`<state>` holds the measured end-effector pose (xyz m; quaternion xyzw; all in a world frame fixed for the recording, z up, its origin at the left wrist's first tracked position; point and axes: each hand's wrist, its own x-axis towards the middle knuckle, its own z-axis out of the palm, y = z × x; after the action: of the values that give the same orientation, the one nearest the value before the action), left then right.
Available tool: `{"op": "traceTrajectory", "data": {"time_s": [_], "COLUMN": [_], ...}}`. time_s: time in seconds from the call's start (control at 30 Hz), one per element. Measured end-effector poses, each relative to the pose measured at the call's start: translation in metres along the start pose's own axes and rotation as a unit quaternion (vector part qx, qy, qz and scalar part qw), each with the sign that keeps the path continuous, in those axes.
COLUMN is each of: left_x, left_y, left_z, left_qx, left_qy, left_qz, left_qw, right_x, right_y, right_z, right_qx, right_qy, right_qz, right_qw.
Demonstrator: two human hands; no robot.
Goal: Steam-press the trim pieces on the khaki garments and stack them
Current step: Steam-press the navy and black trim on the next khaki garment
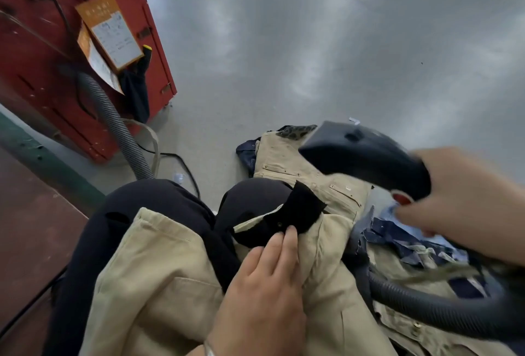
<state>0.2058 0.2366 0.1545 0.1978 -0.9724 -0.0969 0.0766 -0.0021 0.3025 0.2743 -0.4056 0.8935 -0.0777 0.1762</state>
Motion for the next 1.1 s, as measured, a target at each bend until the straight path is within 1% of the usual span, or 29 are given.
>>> {"op": "traceTrajectory", "data": {"time_s": [0.07, 0.13, 0.17, 0.23, 0.3, 0.37, 0.5, 0.6, 0.67, 0.73, 0.8, 0.87, 0.93, 1.0, 1.1], "left_x": [0.000, -0.001, -0.001, -0.001, -0.001, -0.001, -0.004, -0.004, -0.005, -0.005, -0.004, -0.004, -0.004, -0.004, -0.004], "left_y": [0.002, 0.002, 0.003, 0.002, 0.001, 0.000, 0.002, 0.001, 0.000, 0.000, 0.001, 0.001, 0.000, 0.000, 0.000], "left_z": [0.003, 0.004, 0.003, 0.002, -0.001, -0.003, -0.005, -0.003, -0.001, 0.001, 0.003, 0.003, 0.003, 0.001, 0.000], "left_qx": [-0.004, -0.006, -0.006, -0.002, -0.002, -0.009, -0.020, -0.017, -0.014, -0.009, -0.006, -0.010, -0.007, 0.001, 0.009], "left_qy": [0.010, 0.019, 0.022, 0.022, 0.011, -0.012, -0.027, -0.021, -0.012, 0.000, 0.013, 0.022, 0.026, 0.025, 0.019], "left_qz": [0.002, -0.004, -0.005, -0.001, 0.002, -0.001, 0.002, -0.009, -0.014, -0.017, -0.016, -0.016, -0.011, -0.004, 0.004], "left_qw": [1.000, 1.000, 1.000, 1.000, 1.000, 1.000, 0.999, 1.000, 1.000, 1.000, 1.000, 1.000, 1.000, 1.000, 1.000], "right_x": [-0.019, -0.030, -0.032, -0.027, -0.012, 0.009, 0.041, 0.030, 0.008, -0.017, -0.035, -0.043, -0.041, -0.027, 0.007], "right_y": [0.008, 0.009, 0.007, -0.002, -0.011, -0.021, -0.036, -0.024, -0.010, -0.001, 0.002, 0.000, -0.007, -0.015, -0.027], "right_z": [0.013, 0.028, 0.035, 0.045, 0.050, 0.052, 0.039, 0.011, -0.001, 0.000, 0.013, 0.029, 0.041, 0.051, 0.060], "right_qx": [-0.058, -0.130, -0.150, -0.146, -0.139, -0.128, -0.032, 0.046, 0.044, 0.028, -0.042, -0.121, -0.117, -0.107, -0.068], "right_qy": [-0.035, -0.088, -0.109, -0.132, -0.120, -0.088, -0.037, 0.018, 0.044, 0.028, -0.038, -0.098, -0.123, -0.118, -0.073], "right_qz": [0.014, 0.023, 0.031, 0.039, 0.028, 0.013, 0.001, -0.002, -0.008, 0.010, 0.029, 0.049, 0.073, 0.072, 0.067], "right_qw": [0.998, 0.987, 0.982, 0.980, 0.983, 0.988, 0.999, 0.999, 0.998, 0.999, 0.998, 0.987, 0.983, 0.985, 0.993]}}
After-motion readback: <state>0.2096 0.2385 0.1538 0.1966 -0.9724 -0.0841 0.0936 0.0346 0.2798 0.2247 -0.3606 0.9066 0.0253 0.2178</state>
